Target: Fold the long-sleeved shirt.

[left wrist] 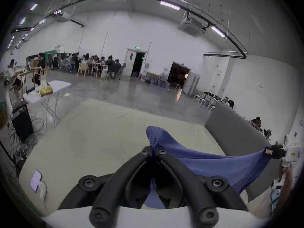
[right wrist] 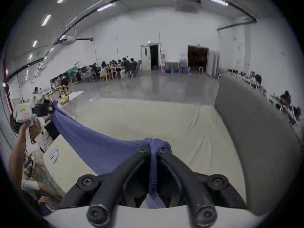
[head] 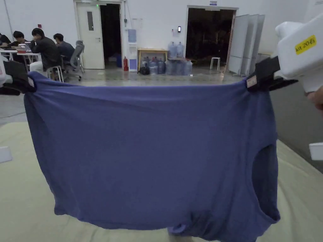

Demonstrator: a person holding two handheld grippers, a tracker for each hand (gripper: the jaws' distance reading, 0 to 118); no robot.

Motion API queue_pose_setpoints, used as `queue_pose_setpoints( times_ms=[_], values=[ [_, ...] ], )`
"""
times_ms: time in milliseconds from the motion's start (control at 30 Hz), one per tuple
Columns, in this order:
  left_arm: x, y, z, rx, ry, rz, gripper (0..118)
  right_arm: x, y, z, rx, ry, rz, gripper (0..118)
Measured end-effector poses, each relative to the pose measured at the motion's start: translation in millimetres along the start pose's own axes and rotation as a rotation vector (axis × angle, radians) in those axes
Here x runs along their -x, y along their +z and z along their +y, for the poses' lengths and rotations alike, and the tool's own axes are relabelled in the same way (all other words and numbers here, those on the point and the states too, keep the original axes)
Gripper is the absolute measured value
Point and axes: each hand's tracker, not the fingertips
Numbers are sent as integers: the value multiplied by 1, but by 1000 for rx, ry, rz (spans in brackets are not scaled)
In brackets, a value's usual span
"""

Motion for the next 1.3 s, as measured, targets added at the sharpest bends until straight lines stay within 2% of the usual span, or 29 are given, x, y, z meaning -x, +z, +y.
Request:
queue_pose_setpoints(
  times_ms=[167,333,467,633,700,800,933,1100,1200,1233,1300],
  values=[
    [-20,-27,60,-63,42,17,0,4,-15,90,-61,40,-65,1],
    [-43,-58,107,-114,5,83,0,15,-21,150,-171,135,-150,1],
    [-53,-72,135,-174,44,54,0,15,-29,184,-237,147,-239,1],
    [-63,-89,141,-205,21,74,0,15,-55,188,-243,212,-262,1],
    [-62,-97,128,-191,0,86,0,13,-74,173,-216,245,-269,1],
    [-49,-115,87,-97,-23,89,0,1,-118,130,-87,261,-246,1],
    [-21,-151,10,55,-52,106,0,-11,-175,36,54,335,-204,1],
    [9,-178,-103,285,-72,122,0,-22,-224,-102,224,348,-121,1],
    [22,-168,-160,347,-126,103,0,-24,-225,-174,296,330,-63,1],
    [27,-164,-180,361,-143,114,0,-25,-220,-196,287,299,-39,1],
    [39,-152,-213,401,-129,82,0,-26,-209,-231,322,282,-8,1]
  ],
)
